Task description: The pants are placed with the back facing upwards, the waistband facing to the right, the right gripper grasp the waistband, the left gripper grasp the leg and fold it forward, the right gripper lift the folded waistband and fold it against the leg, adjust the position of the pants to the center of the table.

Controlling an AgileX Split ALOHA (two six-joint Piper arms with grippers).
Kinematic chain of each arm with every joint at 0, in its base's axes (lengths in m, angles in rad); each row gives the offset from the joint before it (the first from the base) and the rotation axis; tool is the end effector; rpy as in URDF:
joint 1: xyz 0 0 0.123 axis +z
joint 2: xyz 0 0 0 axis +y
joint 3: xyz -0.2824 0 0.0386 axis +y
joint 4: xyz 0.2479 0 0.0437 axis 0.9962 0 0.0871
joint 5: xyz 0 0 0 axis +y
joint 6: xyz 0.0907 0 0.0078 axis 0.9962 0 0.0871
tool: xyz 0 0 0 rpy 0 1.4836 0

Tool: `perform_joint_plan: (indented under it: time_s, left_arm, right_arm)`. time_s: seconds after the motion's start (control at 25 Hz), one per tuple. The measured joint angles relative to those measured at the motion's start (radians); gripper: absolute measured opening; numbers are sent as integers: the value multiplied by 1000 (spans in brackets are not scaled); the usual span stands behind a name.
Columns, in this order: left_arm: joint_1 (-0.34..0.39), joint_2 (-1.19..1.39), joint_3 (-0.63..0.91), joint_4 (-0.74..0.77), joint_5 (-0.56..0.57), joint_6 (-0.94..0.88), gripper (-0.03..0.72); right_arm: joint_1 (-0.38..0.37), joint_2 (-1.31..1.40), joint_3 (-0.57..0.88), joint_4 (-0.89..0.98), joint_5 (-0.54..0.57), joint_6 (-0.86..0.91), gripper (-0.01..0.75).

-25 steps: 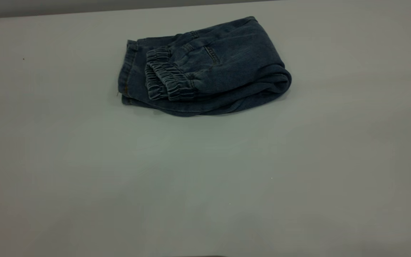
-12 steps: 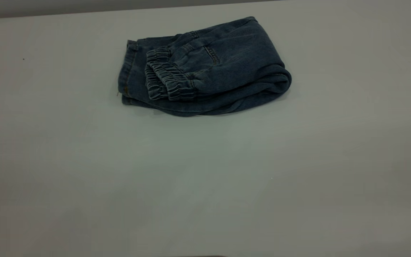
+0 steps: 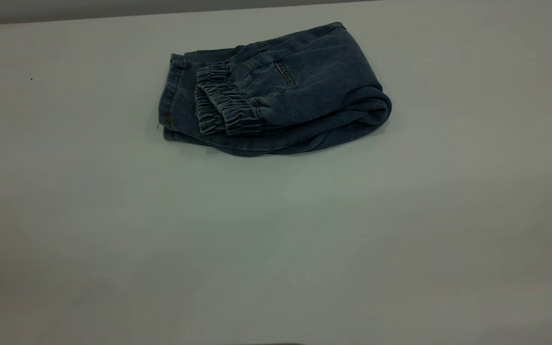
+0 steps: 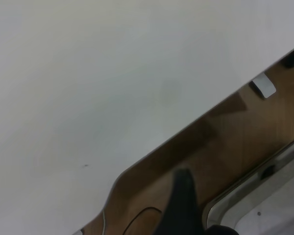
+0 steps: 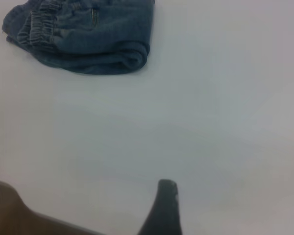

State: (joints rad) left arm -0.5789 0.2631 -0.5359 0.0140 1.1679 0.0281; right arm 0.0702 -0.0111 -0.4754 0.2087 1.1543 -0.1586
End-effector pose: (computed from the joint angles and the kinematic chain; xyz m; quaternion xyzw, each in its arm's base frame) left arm 0.0233 -0.0139 0.2767 0.2775 0.8856 -0.0945 0.3601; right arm -0.0102 0.0166 0.2645 -0.1080 0.8685 0.0829 0.4767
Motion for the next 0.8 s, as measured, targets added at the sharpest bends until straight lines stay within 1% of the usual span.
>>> perform_joint_plan:
  time_s: [0.16, 0.8]
  left_arm:
    - [0, 0, 33, 0, -37, 0, 566]
    - [0, 0, 47, -3, -49, -4, 566]
  right_arm:
    - [0, 0, 0, 0, 0, 0, 594]
    - [0, 0, 0, 0, 0, 0, 594]
